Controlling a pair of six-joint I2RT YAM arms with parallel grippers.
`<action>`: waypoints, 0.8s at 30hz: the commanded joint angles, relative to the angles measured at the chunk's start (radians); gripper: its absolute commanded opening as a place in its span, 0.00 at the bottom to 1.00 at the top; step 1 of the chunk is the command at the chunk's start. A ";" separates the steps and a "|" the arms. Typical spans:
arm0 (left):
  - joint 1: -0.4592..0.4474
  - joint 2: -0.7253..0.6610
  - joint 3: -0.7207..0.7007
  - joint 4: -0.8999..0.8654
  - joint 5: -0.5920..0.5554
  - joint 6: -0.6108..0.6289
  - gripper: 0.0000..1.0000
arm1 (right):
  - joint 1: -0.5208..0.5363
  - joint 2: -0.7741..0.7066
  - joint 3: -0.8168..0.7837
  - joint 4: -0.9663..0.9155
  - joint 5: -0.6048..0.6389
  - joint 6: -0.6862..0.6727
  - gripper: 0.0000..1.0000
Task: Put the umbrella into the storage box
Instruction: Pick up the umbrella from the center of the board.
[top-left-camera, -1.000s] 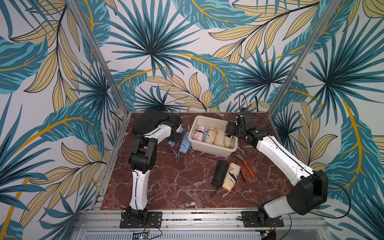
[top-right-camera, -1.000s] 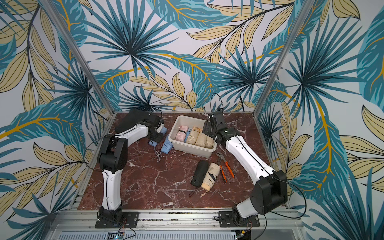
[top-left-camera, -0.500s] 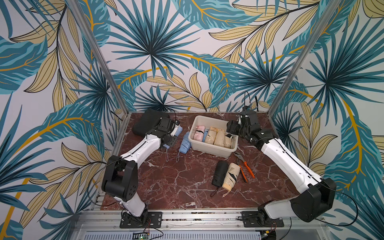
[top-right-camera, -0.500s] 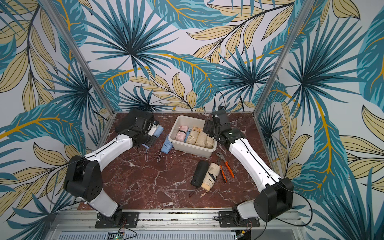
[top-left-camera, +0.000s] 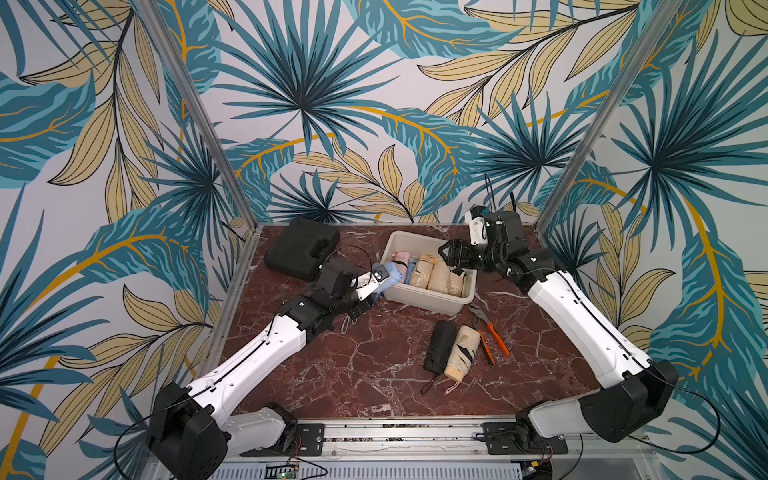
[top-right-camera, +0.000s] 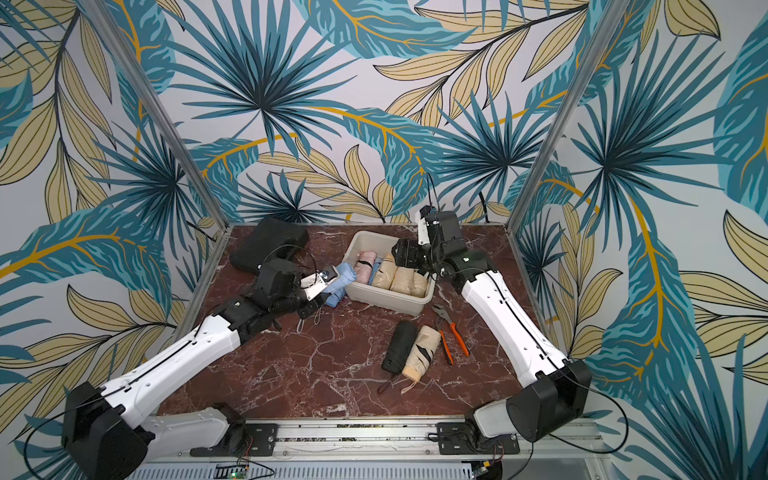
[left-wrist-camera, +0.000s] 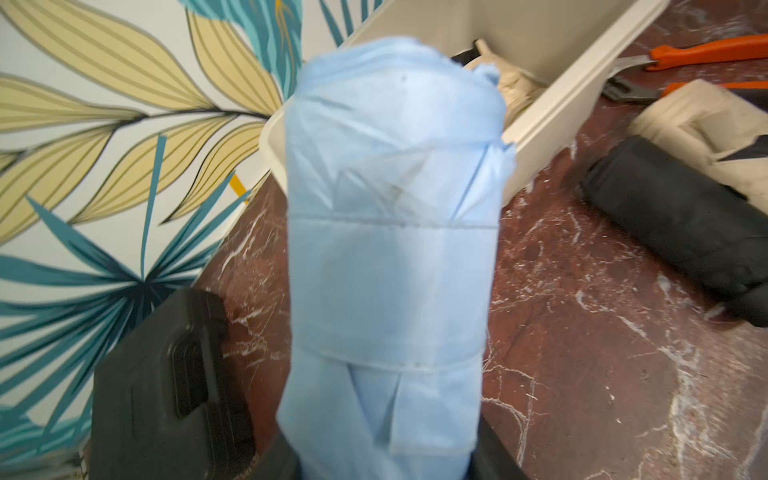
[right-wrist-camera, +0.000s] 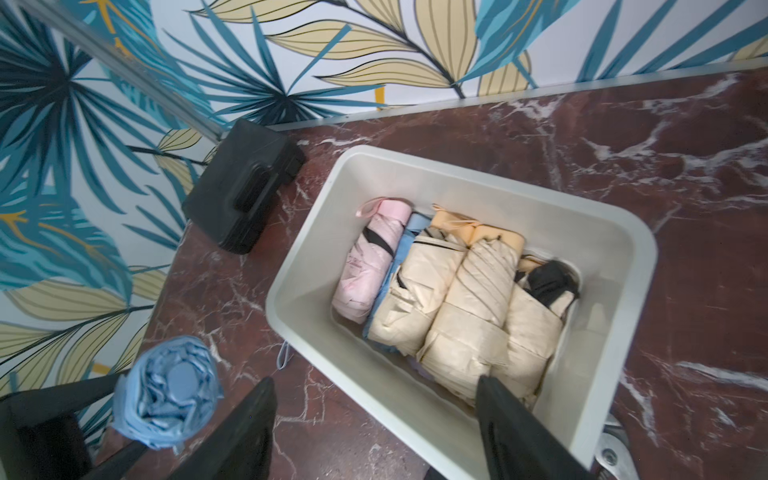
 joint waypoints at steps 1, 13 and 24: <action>-0.068 -0.043 0.000 0.097 -0.007 0.135 0.46 | 0.002 0.043 0.057 -0.142 -0.164 -0.056 0.78; -0.234 -0.031 0.000 0.167 -0.129 0.443 0.48 | 0.095 0.114 0.112 -0.389 -0.453 -0.229 0.81; -0.272 -0.024 0.018 0.205 -0.147 0.546 0.49 | 0.217 0.115 0.070 -0.460 -0.413 -0.352 0.81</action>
